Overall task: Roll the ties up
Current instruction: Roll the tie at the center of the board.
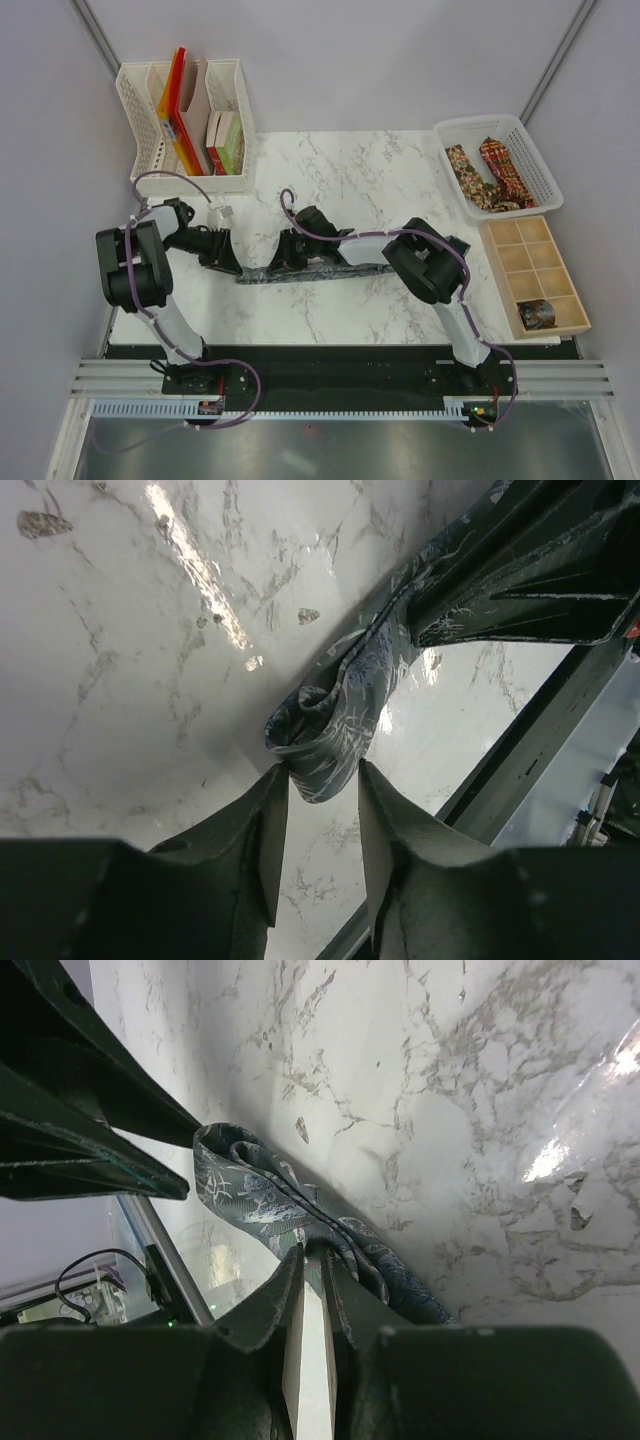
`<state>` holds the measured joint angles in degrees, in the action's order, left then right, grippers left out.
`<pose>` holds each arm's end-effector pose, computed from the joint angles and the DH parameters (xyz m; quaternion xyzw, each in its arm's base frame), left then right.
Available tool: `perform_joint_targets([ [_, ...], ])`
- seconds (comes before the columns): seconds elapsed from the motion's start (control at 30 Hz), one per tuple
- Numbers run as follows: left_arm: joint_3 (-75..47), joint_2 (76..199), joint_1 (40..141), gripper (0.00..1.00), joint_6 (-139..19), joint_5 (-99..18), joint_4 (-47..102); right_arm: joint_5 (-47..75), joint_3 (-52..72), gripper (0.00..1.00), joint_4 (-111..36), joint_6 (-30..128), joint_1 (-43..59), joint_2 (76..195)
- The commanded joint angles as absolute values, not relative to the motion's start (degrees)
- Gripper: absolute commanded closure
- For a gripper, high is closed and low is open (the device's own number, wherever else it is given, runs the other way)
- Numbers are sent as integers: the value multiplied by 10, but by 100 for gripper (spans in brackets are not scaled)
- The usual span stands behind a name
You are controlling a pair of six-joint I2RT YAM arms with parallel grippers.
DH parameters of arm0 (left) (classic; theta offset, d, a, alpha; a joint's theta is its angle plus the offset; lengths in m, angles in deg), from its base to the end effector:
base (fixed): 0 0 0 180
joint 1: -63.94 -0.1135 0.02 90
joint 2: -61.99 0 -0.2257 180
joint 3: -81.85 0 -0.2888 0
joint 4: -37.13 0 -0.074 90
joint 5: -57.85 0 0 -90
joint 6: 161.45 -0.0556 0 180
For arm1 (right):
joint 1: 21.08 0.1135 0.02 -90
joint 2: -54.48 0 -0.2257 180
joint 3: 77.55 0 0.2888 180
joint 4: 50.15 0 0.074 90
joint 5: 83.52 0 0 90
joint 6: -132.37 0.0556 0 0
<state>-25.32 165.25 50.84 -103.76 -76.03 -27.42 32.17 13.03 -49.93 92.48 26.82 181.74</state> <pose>0.3115 0.0329 0.0733 0.1386 0.9164 -0.3599 0.1069 0.3090 0.3779 0.0461 -0.0825 0.8739 0.4594 0.1358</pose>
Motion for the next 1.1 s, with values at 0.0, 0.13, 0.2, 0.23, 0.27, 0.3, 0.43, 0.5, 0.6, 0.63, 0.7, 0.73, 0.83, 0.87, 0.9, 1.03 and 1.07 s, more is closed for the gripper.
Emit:
perform_joint_targets([
  [0.0,-210,1683,508,63,-1020,-805,-266,276,142,80,-461,902,271,1846],
  [0.13,-193,1698,508,65,-997,-808,-244,274,156,80,-460,900,270,1854],
  [0.2,-187,1700,508,69,-986,-808,-241,272,163,80,-461,901,270,1857],
  [0.23,-187,1699,508,71,-984,-808,-241,271,164,80,-461,900,270,1858],
  [0.27,-190,1697,508,72,-983,-809,-241,271,166,80,-461,901,270,1859],
  [0.3,-194,1693,508,75,-983,-808,-241,271,166,80,-461,901,270,1858],
  [0.43,-195,1679,509,86,-982,-797,-241,271,165,79,-461,904,270,1857],
  [0.5,-197,1671,510,93,-978,-800,-242,271,166,79,-459,904,270,1855],
  [0.6,-200,1654,522,98,-972,-810,-246,272,165,79,-459,903,270,1855],
  [0.63,-200,1645,528,98,-970,-810,-247,273,164,79,-459,904,270,1855],
  [0.7,-203,1639,550,98,-965,-807,-248,276,164,79,-459,904,270,1857],
  [0.73,-203,1639,554,98,-964,-807,-248,275,162,79,-460,904,270,1855],
  [0.83,-199,1642,580,98,-952,-810,-247,276,161,79,-459,904,269,1853],
  [0.87,-196,1646,587,98,-947,-810,-246,277,161,79,-459,904,269,1853],
  [0.9,-195,1647,596,98,-942,-811,-242,277,161,79,-459,904,269,1853],
  [1.03,-191,1655,624,98,-922,-813,-225,279,162,79,-459,906,270,1850],
  [1.07,-192,1657,629,98,-913,-809,-221,279,162,79,-459,906,270,1850],
])
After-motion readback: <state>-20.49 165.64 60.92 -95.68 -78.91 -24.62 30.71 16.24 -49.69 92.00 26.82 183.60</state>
